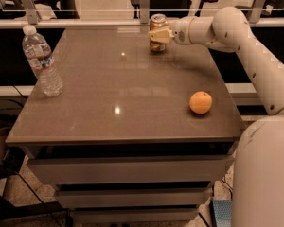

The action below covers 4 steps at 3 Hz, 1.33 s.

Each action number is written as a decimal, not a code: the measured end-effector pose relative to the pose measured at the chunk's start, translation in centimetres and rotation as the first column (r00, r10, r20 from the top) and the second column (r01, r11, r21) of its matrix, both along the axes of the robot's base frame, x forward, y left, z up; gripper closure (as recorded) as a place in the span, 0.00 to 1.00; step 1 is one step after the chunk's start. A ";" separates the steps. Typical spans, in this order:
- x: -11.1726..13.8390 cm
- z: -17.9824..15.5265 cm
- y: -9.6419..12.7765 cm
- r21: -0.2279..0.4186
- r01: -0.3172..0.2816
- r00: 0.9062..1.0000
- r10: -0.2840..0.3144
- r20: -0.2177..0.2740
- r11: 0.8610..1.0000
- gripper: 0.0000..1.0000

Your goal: Move orange can near water bottle

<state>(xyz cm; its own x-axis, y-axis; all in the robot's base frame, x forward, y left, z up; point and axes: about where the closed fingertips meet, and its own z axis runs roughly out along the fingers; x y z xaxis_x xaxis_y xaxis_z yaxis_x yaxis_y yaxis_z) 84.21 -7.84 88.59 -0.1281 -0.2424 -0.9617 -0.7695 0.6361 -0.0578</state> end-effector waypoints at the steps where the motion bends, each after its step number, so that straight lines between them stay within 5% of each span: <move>1: -1.1 1.1 0.1 0.043 -0.026 1.000 0.026 -0.008 0.999 0.88; 2: -4.0 3.4 2.5 0.105 -0.136 0.990 0.138 -0.014 0.985 1.00; 3: -8.4 5.1 6.7 0.141 -0.288 0.956 0.293 -0.022 0.947 1.00; 4: -13.0 6.6 11.2 0.142 -0.424 0.902 0.431 -0.015 0.894 1.00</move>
Offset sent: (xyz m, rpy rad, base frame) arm -0.0966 0.0595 0.0675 0.1923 0.0558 0.3401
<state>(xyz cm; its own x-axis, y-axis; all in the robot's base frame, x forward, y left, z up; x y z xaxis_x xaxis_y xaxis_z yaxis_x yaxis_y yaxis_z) 71.16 3.33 95.15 -0.0841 -0.1549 -0.9843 -0.9686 0.2446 0.0443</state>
